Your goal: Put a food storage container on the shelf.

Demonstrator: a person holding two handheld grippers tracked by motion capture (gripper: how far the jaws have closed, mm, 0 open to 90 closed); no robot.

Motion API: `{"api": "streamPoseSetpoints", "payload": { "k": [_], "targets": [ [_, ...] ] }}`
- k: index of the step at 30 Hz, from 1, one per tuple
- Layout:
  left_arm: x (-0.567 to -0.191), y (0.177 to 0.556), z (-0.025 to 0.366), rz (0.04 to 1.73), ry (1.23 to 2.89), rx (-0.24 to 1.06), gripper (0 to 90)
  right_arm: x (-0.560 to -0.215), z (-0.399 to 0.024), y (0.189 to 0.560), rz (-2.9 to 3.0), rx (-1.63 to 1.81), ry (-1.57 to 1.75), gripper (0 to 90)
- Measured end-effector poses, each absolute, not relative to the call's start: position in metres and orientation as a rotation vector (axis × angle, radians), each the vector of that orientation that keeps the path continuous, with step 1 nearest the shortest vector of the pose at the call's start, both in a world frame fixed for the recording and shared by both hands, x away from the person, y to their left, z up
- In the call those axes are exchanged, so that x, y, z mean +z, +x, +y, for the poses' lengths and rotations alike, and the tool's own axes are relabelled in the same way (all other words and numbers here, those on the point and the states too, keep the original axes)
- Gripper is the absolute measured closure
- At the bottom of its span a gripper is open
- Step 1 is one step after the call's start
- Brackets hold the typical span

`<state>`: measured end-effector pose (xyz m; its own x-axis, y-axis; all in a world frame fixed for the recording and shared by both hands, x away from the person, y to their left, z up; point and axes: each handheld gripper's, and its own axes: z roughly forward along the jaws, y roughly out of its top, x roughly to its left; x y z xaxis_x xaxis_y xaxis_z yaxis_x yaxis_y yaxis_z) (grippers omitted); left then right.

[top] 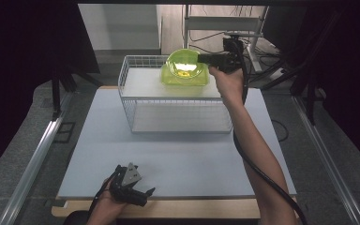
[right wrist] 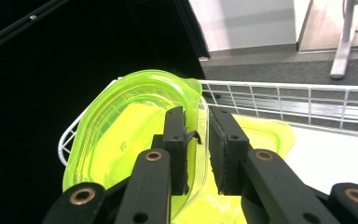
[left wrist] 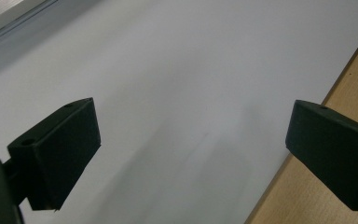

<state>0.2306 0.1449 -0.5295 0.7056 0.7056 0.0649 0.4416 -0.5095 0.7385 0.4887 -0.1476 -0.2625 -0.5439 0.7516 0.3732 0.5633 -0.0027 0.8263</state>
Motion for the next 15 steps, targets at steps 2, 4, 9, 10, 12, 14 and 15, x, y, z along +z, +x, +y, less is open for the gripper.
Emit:
{"api": "streamPoseSetpoints", "payload": {
  "k": [2, 4, 9, 10, 12, 14, 15],
  "targets": [
    [-0.5295, 0.2305, 0.1448, 0.869, 2.189, 0.470, 3.0, -0.2632, -0.1467, 0.4888, 2.078, 1.572, 1.398, 76.1],
    [-0.5295, 0.2305, 0.1447, 0.867, 2.191, 0.473, 3.0, -0.2637, -0.1461, 0.4889, 2.068, 1.568, 1.400, 75.9],
    [-0.5301, 0.2305, 0.1440, 0.866, 2.195, 0.471, 3.0, -0.2647, -0.1455, 0.4903, 2.063, 1.550, 1.402, 74.1],
    [-0.5301, 0.2304, 0.1439, 0.866, 2.197, 0.472, 3.0, -0.2649, -0.1454, 0.4906, 2.059, 1.542, 1.402, 73.8],
    [-0.5302, 0.2304, 0.1437, 0.864, 2.199, 0.471, 2.9, -0.2655, -0.1450, 0.4912, 2.051, 1.535, 1.405, 71.9],
    [-0.5303, 0.2304, 0.1436, 0.864, 2.201, 0.472, 3.0, -0.2660, -0.1452, 0.4916, 2.047, 1.538, 1.409, 71.9],
    [-0.5304, 0.2304, 0.1436, 0.863, 2.202, 0.472, 3.0, -0.2659, -0.1454, 0.4915, 2.049, 1.533, 1.409, 71.8]
  ]
}}
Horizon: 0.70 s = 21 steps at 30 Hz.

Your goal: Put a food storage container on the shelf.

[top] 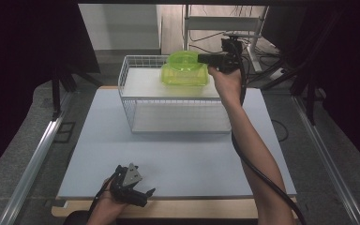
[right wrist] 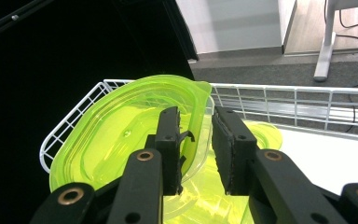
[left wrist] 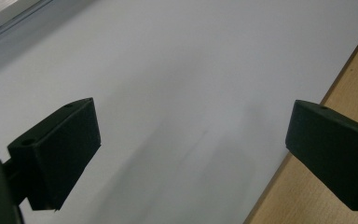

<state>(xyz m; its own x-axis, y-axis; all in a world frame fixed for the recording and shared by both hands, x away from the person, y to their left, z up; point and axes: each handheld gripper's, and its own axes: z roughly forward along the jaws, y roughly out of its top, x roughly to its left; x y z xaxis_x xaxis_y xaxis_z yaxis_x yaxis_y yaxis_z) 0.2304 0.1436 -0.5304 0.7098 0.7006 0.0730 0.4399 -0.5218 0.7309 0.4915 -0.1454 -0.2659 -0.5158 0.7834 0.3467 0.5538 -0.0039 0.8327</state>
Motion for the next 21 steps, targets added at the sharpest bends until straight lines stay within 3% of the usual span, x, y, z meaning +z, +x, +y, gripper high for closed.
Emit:
{"api": "streamPoseSetpoints", "payload": {
  "k": [5, 14, 21],
  "targets": [
    [-0.5303, 0.2303, 0.1435, 0.862, 2.202, 0.472, 2.9, -0.2659, -0.1447, 0.4911, 2.049, 1.527, 1.401, 67.7],
    [-0.5309, 0.2306, 0.1434, 0.863, 2.205, 0.469, 2.9, -0.2642, -0.1456, 0.4891, 2.057, 1.573, 1.367, 41.1],
    [-0.5313, 0.2306, 0.1428, 0.862, 2.208, 0.468, 2.9, -0.2640, -0.1448, 0.4821, 2.108, 1.541, 1.292, 27.3]
  ]
}}
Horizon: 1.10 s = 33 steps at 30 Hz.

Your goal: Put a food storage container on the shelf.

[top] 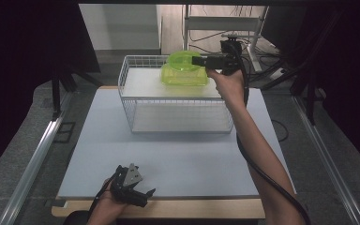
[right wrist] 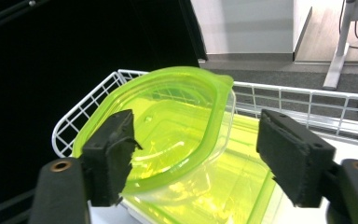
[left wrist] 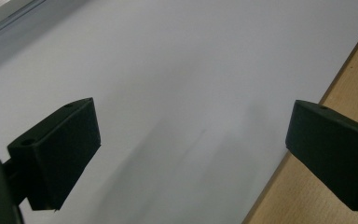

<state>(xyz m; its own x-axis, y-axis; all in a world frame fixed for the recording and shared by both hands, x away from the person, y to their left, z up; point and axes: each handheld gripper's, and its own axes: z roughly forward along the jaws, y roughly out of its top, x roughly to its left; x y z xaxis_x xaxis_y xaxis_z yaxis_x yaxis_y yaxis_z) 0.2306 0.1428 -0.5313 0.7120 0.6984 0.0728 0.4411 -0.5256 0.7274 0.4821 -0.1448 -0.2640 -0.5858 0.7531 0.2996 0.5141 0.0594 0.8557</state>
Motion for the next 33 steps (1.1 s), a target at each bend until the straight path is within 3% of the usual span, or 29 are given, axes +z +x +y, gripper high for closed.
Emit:
{"api": "streamPoseSetpoints", "payload": {
  "k": [9, 33],
  "targets": [
    [-0.531, 0.231, 0.142, 0.863, 2.208, 0.469, 2.8, -0.272, -0.154, 0.469, 2.158, 1.558, 1.235, 20.7],
    [-0.532, 0.231, 0.142, 0.869, 2.204, 0.463, 2.5, -0.312, -0.168, 0.429, 2.293, 1.510, 1.077, 13.2]
  ]
}}
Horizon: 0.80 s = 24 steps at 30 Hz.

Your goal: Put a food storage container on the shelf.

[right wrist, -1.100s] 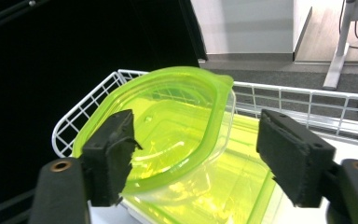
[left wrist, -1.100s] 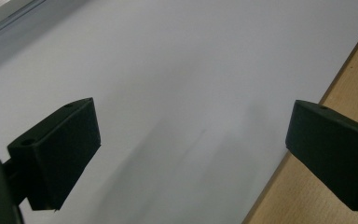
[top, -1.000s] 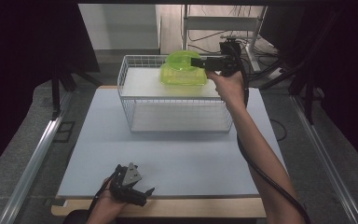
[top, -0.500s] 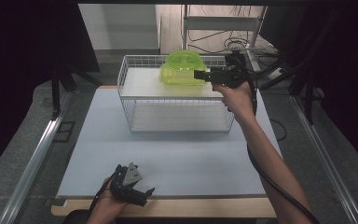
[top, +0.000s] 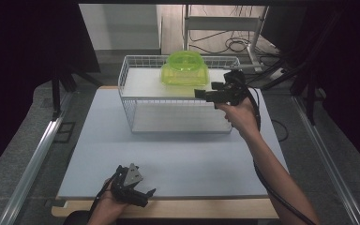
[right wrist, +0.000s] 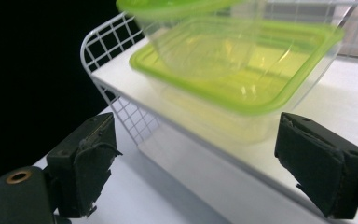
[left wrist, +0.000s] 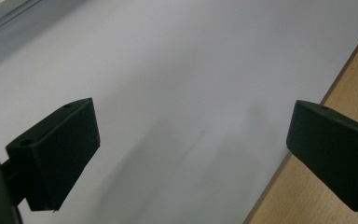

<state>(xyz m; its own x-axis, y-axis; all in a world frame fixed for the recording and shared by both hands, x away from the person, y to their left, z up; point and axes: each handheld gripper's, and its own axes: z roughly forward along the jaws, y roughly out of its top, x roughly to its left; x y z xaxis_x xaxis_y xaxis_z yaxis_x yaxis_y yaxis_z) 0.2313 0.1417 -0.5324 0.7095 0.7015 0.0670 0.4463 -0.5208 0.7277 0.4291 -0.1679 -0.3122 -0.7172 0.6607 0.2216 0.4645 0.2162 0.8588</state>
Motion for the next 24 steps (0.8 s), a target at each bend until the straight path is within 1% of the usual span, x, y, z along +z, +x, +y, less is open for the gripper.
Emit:
{"api": "streamPoseSetpoints", "payload": {
  "k": [9, 24],
  "targets": [
    [-0.532, 0.231, 0.141, 0.865, 2.209, 0.464, 2.5, -0.327, -0.168, 0.413, 2.317, 1.509, 1.035, 12.9],
    [-0.533, 0.231, 0.141, 0.863, 2.210, 0.463, 2.4, -0.357, -0.167, 0.393, 2.368, 1.438, 0.953, 8.7]
  ]
}}
